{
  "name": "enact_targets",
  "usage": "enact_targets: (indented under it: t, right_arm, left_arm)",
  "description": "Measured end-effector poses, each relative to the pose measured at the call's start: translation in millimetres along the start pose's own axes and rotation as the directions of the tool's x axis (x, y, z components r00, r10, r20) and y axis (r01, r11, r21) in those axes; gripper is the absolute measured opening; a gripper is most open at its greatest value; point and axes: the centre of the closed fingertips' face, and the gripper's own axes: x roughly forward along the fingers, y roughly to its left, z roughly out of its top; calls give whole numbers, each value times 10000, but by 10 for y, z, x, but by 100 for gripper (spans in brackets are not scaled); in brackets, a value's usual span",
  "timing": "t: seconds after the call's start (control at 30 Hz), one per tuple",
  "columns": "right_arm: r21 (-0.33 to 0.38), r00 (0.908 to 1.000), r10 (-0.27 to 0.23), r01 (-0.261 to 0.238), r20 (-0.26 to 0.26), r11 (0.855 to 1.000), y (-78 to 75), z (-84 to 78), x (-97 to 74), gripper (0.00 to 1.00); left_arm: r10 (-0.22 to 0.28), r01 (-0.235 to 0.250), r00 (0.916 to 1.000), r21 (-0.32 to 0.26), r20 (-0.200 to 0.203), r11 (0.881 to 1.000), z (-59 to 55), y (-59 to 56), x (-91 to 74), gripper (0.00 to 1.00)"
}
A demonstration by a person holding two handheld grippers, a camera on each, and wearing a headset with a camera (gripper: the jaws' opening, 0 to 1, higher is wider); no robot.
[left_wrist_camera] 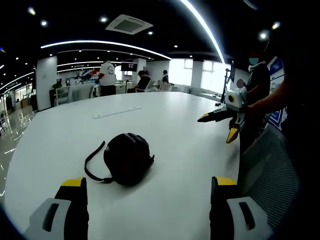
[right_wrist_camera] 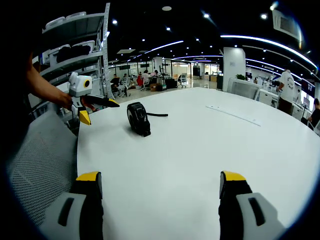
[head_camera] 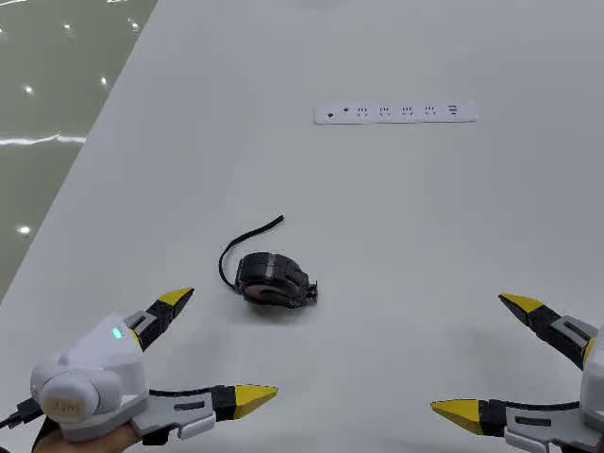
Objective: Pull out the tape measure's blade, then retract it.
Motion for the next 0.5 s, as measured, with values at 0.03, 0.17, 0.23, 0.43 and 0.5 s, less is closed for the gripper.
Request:
enact_targets:
  t: [0.03,0.17,0.23,0.43,0.5]
  right_arm:
    - [-11,10000,18,-17,23,10000,-2,8,-2,100]
    - [-65,10000,78,-78,-42,9999,-4,3,-4,100]
    - [-75,10000,88,-88,-42,9999,-6,4,-5,100]
    - [-75,9999,109,-109,-18,9999,-2,14,-7,99]
    - [-64,10000,91,-91,1,9999,-9,17,-13,100]
  left_arm:
    - [-35,35,10000,19,2,10000,0,-6,5,100]
    - [-79,79,10000,-7,42,10000,11,-13,21,100]
    - [-71,71,9999,5,72,10000,20,-10,26,100]
    - [-78,77,10000,-53,-23,10000,0,33,30,100]
    - [-48,46,10000,-245,-86,9997,-18,58,30,100]
